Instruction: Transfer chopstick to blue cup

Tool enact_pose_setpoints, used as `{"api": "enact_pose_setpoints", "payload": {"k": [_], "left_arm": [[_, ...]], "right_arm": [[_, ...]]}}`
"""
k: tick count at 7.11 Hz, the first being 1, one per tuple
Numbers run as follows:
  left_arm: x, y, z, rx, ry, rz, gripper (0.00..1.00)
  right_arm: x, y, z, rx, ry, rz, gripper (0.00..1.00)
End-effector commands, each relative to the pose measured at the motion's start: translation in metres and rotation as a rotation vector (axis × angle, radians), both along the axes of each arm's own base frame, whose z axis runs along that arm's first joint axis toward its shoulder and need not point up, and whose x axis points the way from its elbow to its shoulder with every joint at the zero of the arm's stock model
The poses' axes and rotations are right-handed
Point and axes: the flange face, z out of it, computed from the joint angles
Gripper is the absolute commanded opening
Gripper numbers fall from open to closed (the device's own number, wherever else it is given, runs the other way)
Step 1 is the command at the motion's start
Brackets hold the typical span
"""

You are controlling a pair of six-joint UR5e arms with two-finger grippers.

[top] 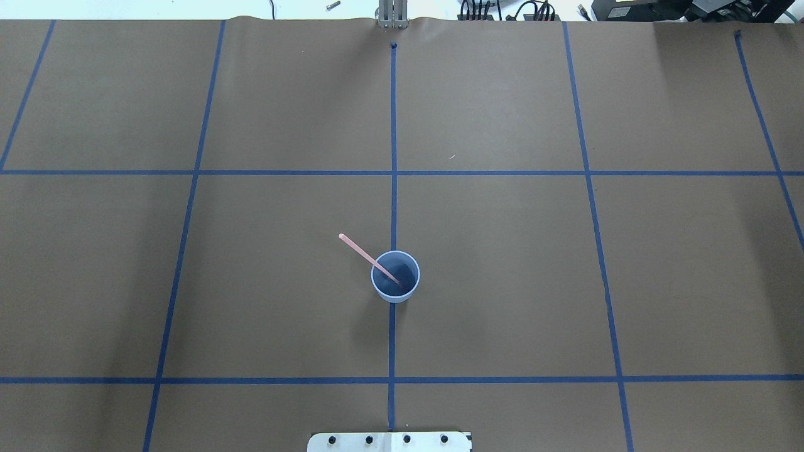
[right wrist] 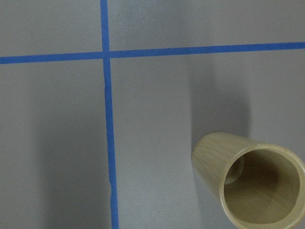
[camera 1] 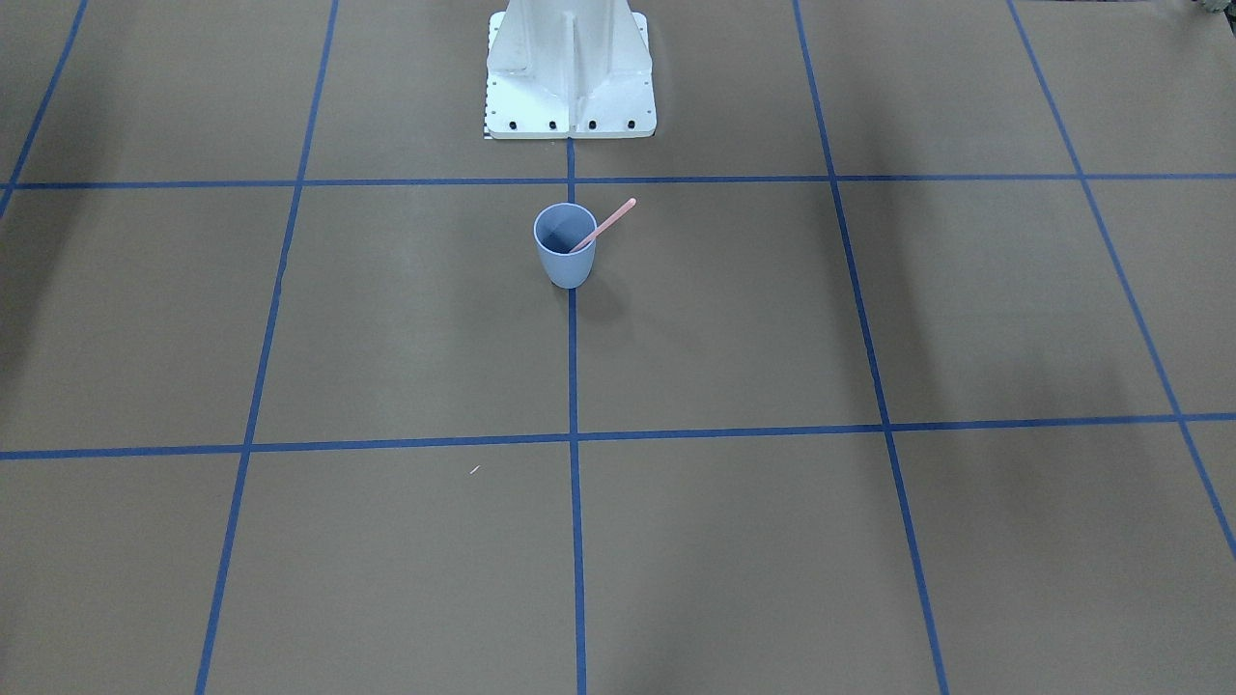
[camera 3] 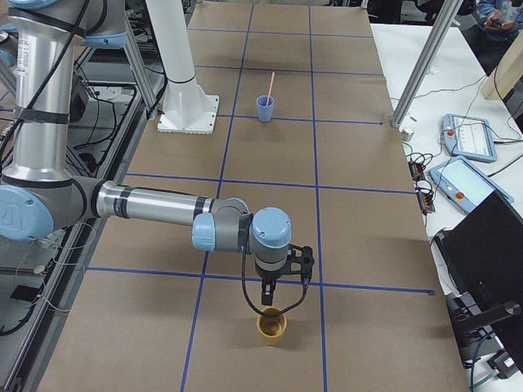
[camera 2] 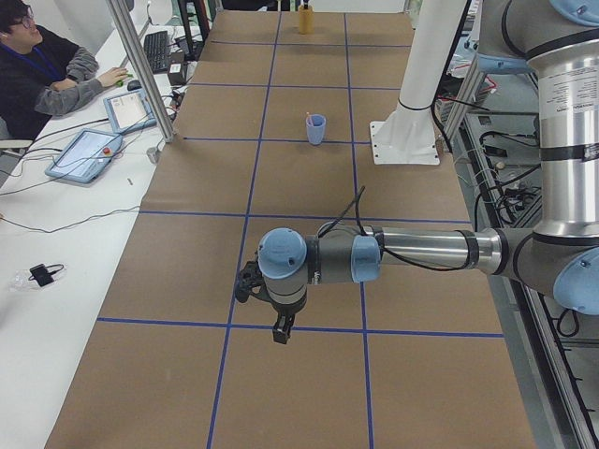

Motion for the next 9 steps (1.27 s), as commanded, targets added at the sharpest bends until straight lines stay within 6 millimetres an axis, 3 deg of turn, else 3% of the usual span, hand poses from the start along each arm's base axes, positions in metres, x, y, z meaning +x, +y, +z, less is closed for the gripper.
{"api": "enact_pose_setpoints", "payload": {"k": [1,3,9], "left_arm": [[0.0004,-0.0012,-0.0078,0.018,-0.001,0.003,0.99],[0.0003,-0.0022,-0.0168,0.037,-0.003,0.003,0.99],[-0.0003,-0.0004,-0.0083,0.017,-0.011,0.004,0.99]], "right_arm": [[-0.0002,-0.0001,-0.0017,0.01,0.0,0.001,1.0],[-0.0002,0.0002,-0.0017,0.014,0.0,0.001,1.0],[-0.0005,0.0026,0.0032,0.004,-0.003,0.001,1.0]]}}
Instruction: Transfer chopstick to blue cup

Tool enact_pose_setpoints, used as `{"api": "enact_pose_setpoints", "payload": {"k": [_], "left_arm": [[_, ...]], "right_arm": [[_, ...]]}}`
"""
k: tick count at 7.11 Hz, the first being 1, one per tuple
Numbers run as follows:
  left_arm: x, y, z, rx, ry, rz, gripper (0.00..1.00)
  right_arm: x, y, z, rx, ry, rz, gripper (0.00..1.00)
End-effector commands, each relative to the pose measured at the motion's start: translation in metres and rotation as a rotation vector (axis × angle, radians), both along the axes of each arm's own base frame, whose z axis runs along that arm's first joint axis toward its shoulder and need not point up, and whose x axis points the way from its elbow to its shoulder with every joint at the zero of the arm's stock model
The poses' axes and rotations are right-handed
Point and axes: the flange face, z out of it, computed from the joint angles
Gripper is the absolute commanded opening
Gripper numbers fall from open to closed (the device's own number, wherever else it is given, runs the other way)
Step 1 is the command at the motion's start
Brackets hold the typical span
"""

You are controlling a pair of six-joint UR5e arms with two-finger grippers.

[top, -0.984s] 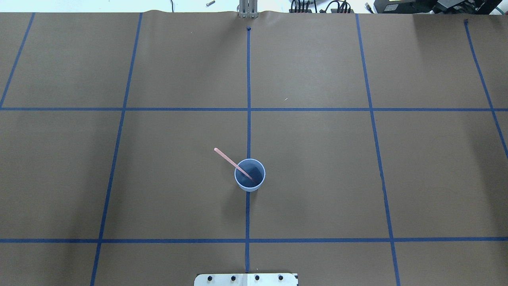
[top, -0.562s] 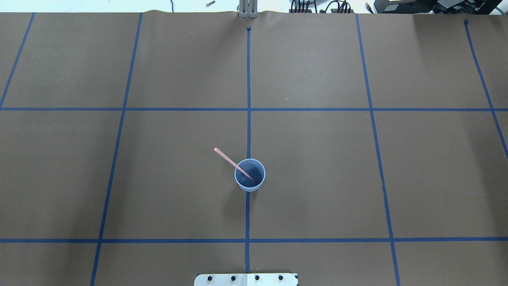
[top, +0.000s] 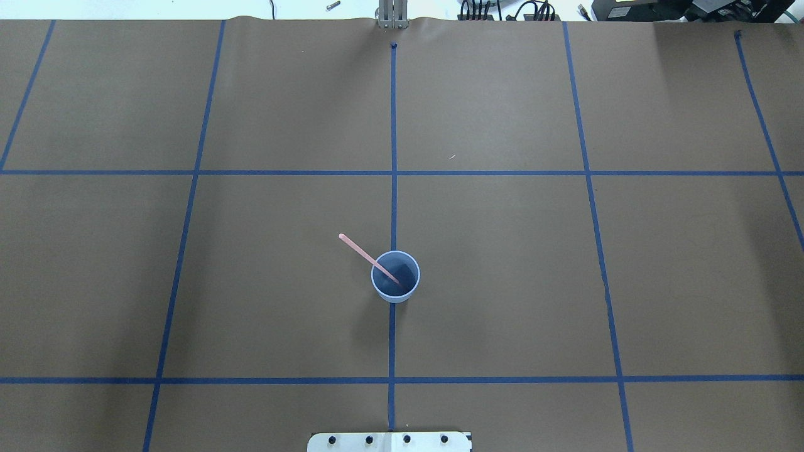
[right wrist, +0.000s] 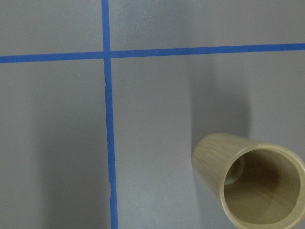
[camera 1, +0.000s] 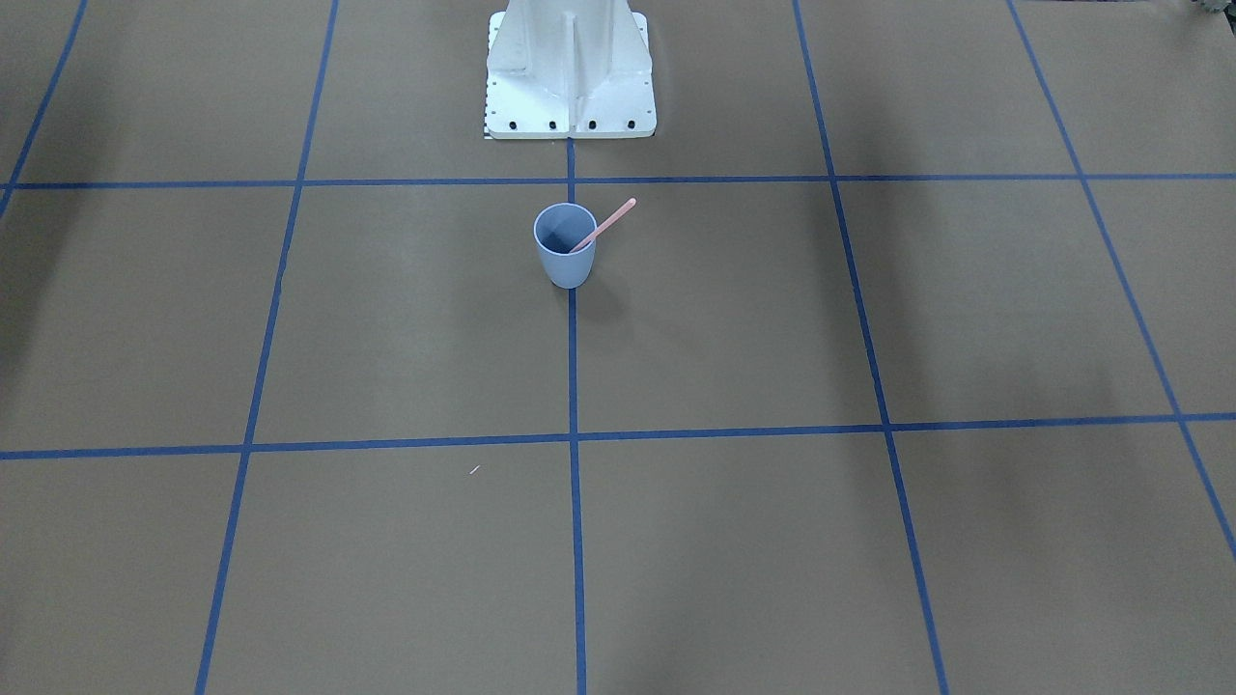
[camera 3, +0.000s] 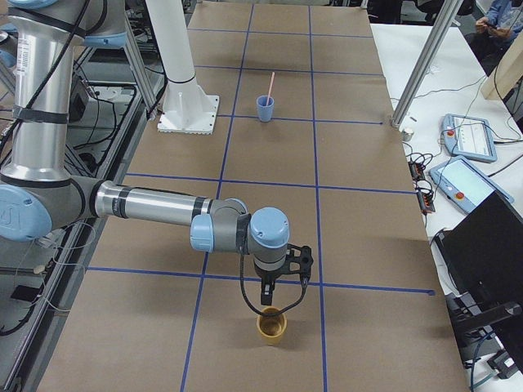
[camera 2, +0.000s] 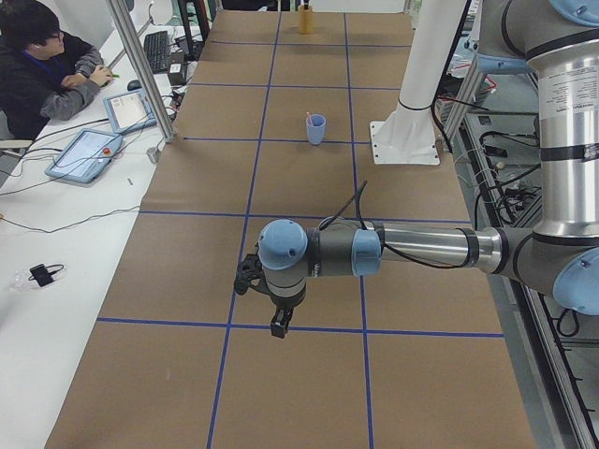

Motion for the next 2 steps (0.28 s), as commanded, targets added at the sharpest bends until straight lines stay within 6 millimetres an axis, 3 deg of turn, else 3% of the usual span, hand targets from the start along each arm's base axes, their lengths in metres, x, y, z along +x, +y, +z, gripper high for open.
{"api": "enact_pose_setpoints", "payload": {"k": [1,2], "left_arm": [[0.0001,-0.0008,-0.0026,0.005,0.0,0.0,0.99],[0.0,-0.0016,-0.0033,0.008,-0.002,0.0,0.99]], "right_arm": [[-0.0005,0.0007,0.0015,-0.004,-0.006,0.0,1.0],[-0.0004,0.0007,0.0016,-0.004,-0.005,0.0,1.0]]}}
